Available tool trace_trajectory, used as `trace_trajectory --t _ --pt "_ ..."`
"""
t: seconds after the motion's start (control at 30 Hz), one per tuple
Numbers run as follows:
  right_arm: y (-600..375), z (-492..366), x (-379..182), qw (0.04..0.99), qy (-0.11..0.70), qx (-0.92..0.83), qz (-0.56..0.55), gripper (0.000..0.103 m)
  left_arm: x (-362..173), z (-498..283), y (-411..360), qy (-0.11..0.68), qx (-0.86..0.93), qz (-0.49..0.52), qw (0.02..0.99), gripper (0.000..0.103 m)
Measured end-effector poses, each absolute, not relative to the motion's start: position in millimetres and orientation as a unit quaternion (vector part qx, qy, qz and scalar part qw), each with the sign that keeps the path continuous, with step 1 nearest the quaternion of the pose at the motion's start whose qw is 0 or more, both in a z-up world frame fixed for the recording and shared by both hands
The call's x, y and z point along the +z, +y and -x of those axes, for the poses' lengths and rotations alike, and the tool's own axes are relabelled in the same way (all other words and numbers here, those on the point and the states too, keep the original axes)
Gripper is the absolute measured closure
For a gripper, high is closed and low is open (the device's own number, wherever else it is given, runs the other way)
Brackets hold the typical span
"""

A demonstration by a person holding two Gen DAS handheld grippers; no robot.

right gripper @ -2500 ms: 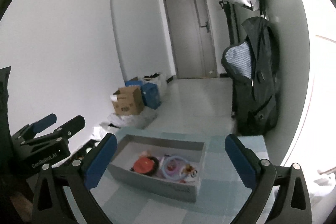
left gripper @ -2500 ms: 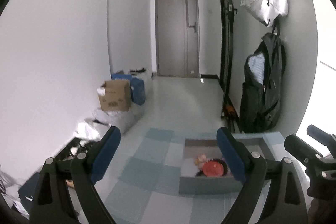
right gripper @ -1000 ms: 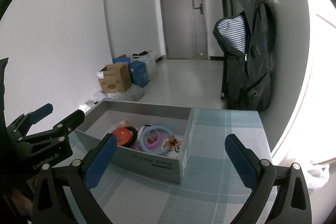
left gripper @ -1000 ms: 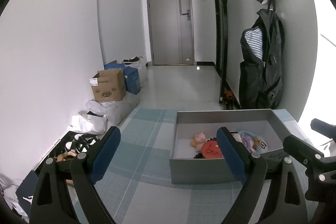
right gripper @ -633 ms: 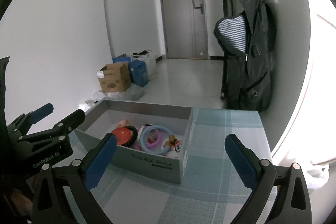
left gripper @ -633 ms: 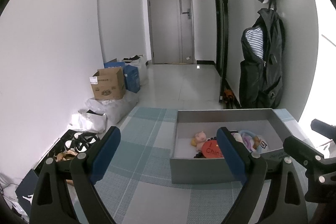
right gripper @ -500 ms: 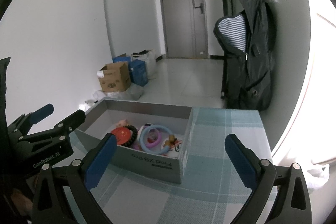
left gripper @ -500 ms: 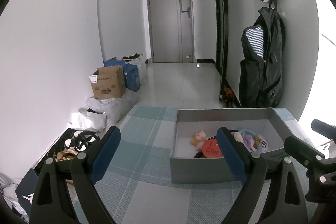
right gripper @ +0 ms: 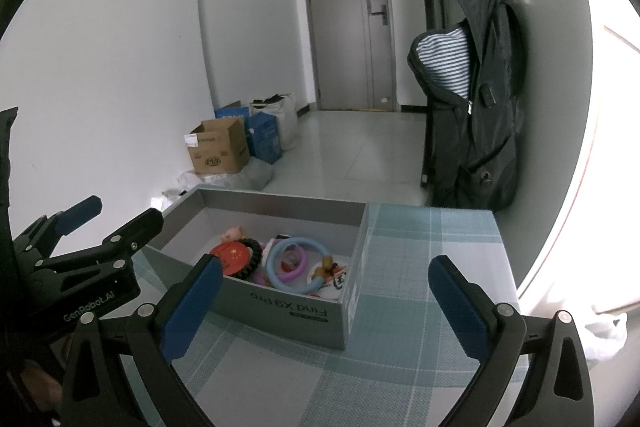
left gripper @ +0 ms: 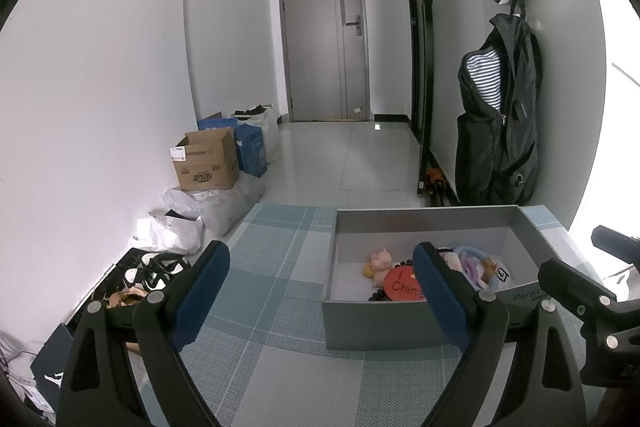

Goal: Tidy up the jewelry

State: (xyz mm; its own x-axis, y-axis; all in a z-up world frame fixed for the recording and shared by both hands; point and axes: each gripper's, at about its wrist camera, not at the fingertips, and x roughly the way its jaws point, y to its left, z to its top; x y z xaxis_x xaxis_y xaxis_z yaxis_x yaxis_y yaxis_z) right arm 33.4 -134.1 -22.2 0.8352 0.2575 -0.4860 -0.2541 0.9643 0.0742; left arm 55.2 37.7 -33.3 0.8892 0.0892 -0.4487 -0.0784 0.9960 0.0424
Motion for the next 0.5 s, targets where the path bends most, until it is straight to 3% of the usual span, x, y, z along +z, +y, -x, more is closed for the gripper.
trace_trajectory --t 0.5 --pt "-134.0 -33.3 -22.1 0.958 0.254 0.133 -0.003 0.0 -32.1 -54.0 38.0 0.231 0.042 -0.012 0.972 0.013"
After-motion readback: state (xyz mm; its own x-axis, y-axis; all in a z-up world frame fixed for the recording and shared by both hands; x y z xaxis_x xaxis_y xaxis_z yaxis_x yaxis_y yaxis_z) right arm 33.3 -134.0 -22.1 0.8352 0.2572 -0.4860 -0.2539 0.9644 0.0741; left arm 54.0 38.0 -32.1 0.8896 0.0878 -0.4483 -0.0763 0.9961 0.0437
